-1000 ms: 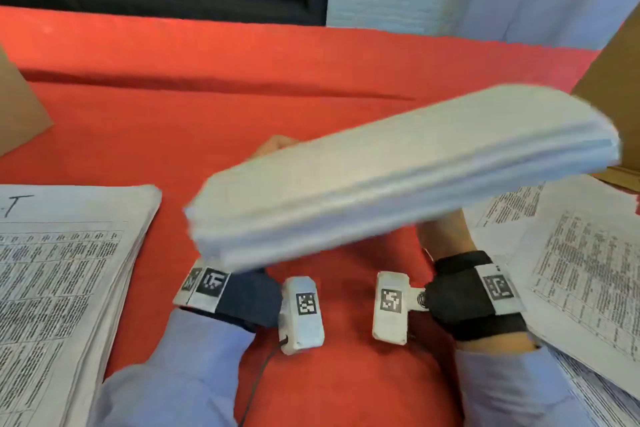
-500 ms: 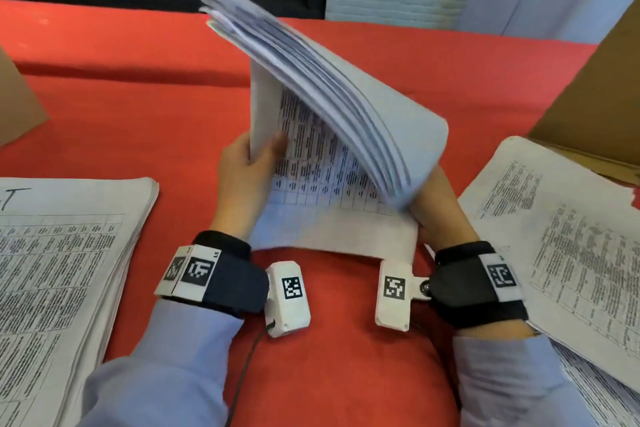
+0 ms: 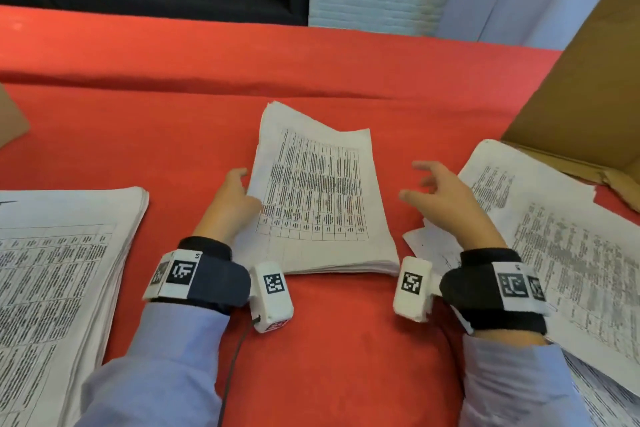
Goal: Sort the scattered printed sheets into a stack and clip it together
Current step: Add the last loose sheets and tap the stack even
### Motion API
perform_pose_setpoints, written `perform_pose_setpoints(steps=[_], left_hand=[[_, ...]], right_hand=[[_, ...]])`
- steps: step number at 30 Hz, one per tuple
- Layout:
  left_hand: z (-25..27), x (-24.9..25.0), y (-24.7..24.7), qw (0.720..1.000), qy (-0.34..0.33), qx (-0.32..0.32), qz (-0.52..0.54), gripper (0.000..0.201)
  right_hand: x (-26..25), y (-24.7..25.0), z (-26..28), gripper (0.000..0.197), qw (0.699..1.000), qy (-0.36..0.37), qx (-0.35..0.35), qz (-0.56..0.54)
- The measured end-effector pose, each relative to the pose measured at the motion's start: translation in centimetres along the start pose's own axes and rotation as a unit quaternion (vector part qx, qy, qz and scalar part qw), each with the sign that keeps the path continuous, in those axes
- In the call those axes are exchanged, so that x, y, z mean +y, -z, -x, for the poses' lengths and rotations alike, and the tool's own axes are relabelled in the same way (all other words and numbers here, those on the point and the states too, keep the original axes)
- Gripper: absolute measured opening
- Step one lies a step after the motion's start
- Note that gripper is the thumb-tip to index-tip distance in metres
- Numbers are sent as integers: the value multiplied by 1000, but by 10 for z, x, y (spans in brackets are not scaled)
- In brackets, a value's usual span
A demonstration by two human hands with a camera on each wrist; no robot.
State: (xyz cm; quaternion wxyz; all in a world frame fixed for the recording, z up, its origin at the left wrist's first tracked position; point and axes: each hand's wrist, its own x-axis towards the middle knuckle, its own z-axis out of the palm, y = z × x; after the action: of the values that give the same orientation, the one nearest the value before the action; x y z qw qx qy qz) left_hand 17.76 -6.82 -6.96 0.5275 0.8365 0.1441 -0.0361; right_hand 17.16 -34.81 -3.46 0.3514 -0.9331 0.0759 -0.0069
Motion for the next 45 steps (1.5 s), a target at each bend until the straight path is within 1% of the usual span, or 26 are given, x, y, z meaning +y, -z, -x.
perform_pose_setpoints(steps=[3, 6, 9, 11, 13, 15, 18, 20, 22, 23, 25, 26, 28, 29, 30, 32, 33, 34, 36, 37, 38, 40, 41, 43, 44, 45], left_hand=[[1, 4, 1, 995, -32, 50, 77, 64], [4, 9, 2, 987, -72, 71, 128, 51], [12, 14, -1, 977, -82, -13, 197, 38], [17, 19, -5, 966, -72, -80, 235, 33], [20, 22, -9, 959, -68, -110, 254, 31], [22, 24, -13, 951, -60, -132, 274, 31], [30, 29, -18, 939, -35, -191, 285, 34], [36, 31, -20, 926, -45, -265, 266, 56], [38, 31, -23, 905, -62, -357, 224, 92], [40, 31, -25, 890, -68, -403, 202, 103], [46, 32, -34, 865, -82, -462, 180, 113], [51, 34, -39, 860, -86, -468, 186, 112], [56, 38, -51, 878, -101, -417, 213, 101], [57, 39, -56, 901, -111, -355, 222, 92], [53, 39, -59, 925, -118, -280, 227, 84], [43, 35, -60, 947, -120, -176, 240, 71], [38, 31, -58, 950, -113, -155, 245, 68], [35, 28, -56, 952, -102, -140, 253, 67], [27, 26, -51, 955, -94, -84, 269, 71], [25, 26, -47, 956, -106, -44, 271, 71], [21, 25, -43, 954, -123, 0, 273, 69], [15, 22, -30, 947, -147, 80, 275, 55], [13, 19, -23, 946, -149, 103, 269, 47], [7, 13, -12, 950, -137, 130, 248, 38], [4, 9, -8, 953, -130, 146, 231, 37], [2, 7, -6, 956, -125, 164, 209, 37]], right_hand=[[11, 42, 12, 83, 969, -83, -96, 214], [13, 52, 36, 111, 938, -104, -165, 287], [16, 35, 63, 123, 893, -108, -234, 368], [20, 27, 71, 123, 883, -125, -223, 394], [20, 22, 72, 116, 880, -149, -196, 407], [13, 16, 73, 94, 889, -161, -160, 398], [-3, 13, 73, 49, 886, -97, -153, 427], [-23, 22, 68, 50, 893, -60, -150, 419], [-47, 33, 55, 55, 926, -10, -73, 369], [-60, 35, 49, 51, 946, 17, -17, 323], [-89, 30, 42, 41, 976, 77, 70, 191], [-105, 24, 43, 40, 989, 90, 57, 105], [-124, 14, 48, 48, 990, 79, -63, -95], [-128, 13, 50, 53, 974, 53, -130, -178], [-126, 14, 50, 56, 963, 27, -164, -212], [-111, 26, 47, 55, 981, 8, -150, -120], [-97, 34, 41, 52, 991, 8, -130, -15], [-81, 42, 35, 53, 987, -5, -114, 116], [-47, 55, 28, 66, 938, -59, -113, 321], [-32, 58, 25, 73, 919, -79, -125, 365], [-20, 59, 25, 80, 912, -91, -145, 374], [-4, 55, 26, 93, 918, -86, -183, 341], [1, 50, 28, 100, 921, -81, -198, 326], [8, 39, 28, 120, 905, -80, -225, 351], [12, 32, 28, 124, 894, -78, -231, 377], [15, 26, 27, 120, 888, -74, -227, 393]])
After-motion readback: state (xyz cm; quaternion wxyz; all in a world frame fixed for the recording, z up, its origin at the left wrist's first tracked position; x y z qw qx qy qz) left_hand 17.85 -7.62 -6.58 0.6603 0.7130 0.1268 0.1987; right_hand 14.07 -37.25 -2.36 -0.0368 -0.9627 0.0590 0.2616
